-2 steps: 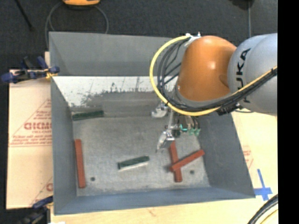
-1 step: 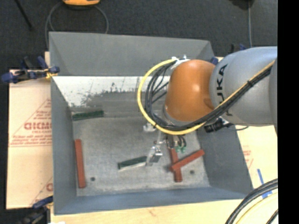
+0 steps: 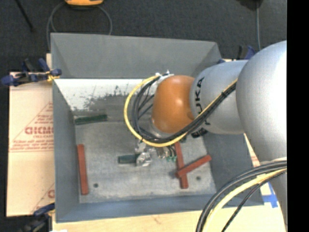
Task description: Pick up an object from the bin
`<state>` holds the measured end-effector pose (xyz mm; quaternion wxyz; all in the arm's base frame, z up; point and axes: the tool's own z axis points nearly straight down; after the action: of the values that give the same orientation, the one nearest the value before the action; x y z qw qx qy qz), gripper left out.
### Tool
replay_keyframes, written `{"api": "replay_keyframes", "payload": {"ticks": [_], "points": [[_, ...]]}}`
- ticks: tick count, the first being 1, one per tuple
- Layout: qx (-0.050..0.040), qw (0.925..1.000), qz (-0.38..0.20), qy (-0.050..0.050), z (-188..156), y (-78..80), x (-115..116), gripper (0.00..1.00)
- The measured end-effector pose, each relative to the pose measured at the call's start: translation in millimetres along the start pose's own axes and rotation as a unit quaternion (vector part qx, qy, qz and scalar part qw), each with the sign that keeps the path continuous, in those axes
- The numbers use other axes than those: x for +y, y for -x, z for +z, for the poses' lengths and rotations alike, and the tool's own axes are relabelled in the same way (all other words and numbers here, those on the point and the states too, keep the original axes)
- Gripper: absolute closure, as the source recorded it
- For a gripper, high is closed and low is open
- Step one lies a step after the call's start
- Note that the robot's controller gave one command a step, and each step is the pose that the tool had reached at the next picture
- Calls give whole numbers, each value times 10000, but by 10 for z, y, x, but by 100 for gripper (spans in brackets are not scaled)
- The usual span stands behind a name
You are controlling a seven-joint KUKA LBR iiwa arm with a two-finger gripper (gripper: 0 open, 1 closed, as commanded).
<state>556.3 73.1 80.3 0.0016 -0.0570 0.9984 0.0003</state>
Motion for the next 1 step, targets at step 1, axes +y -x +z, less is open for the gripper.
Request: {"api": "replay_keyframes", "payload": {"ticks": [1], "points": [[0,10000,3,1,0,0,0,100]]}}
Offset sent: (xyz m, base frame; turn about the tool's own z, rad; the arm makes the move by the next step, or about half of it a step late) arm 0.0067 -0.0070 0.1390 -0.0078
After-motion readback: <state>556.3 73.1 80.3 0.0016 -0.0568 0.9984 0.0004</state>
